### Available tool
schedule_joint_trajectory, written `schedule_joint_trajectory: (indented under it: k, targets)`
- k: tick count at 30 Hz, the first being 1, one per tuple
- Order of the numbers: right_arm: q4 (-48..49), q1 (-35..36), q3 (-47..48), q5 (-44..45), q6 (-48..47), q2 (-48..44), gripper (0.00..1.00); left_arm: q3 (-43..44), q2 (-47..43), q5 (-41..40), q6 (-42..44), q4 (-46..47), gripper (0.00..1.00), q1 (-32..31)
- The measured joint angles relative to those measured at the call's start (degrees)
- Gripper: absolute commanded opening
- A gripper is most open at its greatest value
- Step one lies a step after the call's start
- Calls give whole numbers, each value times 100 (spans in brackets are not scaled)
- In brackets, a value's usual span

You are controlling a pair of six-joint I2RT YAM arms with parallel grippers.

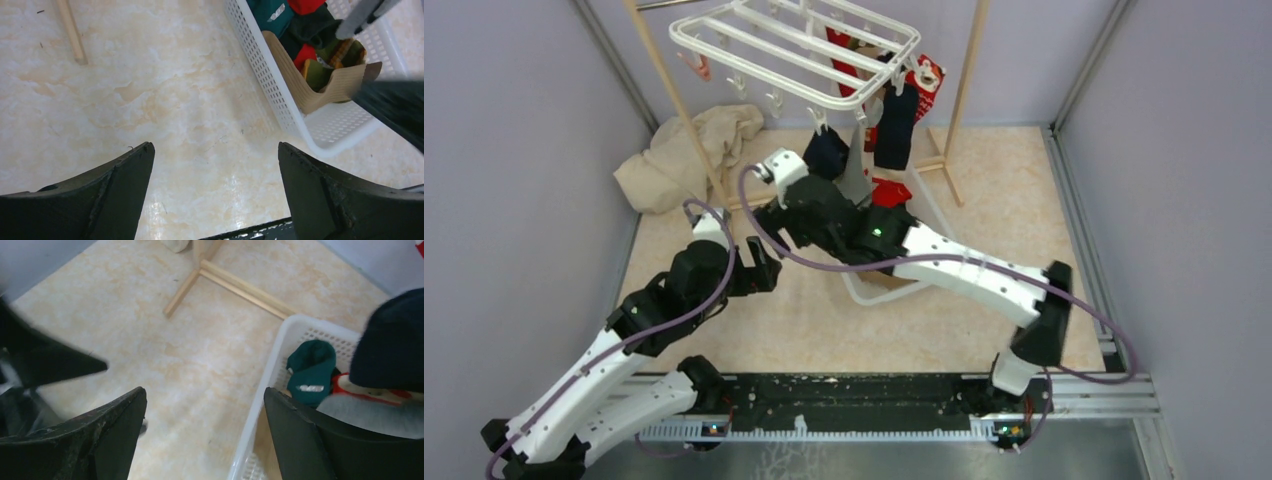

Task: Remove the socks clipped to the hanger
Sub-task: Adjust the hanger on the clothesline.

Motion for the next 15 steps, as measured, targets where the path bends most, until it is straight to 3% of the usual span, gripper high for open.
schedule_joint_trajectory:
  k: [8,10,15]
  targets:
    - [254,-44,-1690,-656,568,-2730,88,15,238,57,2,175,99,20]
    - [286,-387,-1982,-667,732,-3322,88,15,273,81,4,219,99,20]
    - [417,-2170,-2710,-817,1165,-4194,87,17,404,151,15,313,99,20]
